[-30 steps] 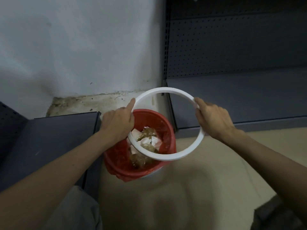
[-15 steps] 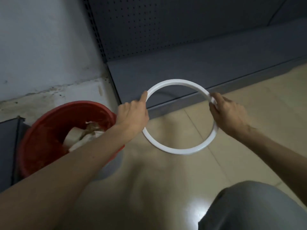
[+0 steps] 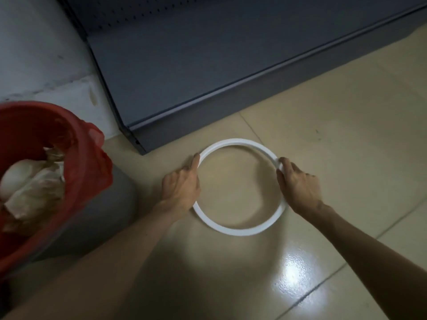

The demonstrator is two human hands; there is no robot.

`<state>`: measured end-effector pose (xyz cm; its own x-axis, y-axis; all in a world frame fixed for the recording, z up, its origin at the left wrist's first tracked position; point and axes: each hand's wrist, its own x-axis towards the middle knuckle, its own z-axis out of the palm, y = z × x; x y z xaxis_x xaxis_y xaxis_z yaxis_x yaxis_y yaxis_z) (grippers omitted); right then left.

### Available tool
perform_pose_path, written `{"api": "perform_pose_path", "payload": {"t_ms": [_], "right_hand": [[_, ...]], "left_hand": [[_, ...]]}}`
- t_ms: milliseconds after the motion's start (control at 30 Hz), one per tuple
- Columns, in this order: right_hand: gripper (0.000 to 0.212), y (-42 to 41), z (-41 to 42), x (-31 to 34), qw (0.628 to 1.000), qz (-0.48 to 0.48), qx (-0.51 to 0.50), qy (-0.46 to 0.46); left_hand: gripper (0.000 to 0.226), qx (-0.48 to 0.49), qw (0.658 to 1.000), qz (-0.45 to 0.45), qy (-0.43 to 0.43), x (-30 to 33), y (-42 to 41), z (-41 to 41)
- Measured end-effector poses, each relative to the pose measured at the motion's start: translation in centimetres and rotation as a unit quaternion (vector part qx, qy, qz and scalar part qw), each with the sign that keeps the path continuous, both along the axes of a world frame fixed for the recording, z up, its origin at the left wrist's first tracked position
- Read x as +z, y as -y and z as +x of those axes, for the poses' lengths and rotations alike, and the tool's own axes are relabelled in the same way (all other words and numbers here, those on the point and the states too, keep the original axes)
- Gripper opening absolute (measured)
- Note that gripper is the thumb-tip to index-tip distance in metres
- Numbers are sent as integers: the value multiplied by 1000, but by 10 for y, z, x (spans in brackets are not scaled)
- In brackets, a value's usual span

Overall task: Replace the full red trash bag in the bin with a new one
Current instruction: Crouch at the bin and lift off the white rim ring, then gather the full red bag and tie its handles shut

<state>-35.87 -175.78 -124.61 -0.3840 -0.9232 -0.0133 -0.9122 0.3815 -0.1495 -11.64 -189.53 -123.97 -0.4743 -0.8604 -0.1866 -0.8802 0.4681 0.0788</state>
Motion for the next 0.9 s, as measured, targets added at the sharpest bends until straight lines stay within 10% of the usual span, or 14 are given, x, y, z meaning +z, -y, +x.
{"api": "perform_pose_path", "payload": {"t_ms": [433,900], "right_hand": [[35,-3,-5,-30,998,20,-50,23],[37,131,9,186,982,-178,63,-19]], "left_hand": [[50,-17,999,-5,-27,-18,2,1],[41,2,977,-138,-159,195,60,14]]}}
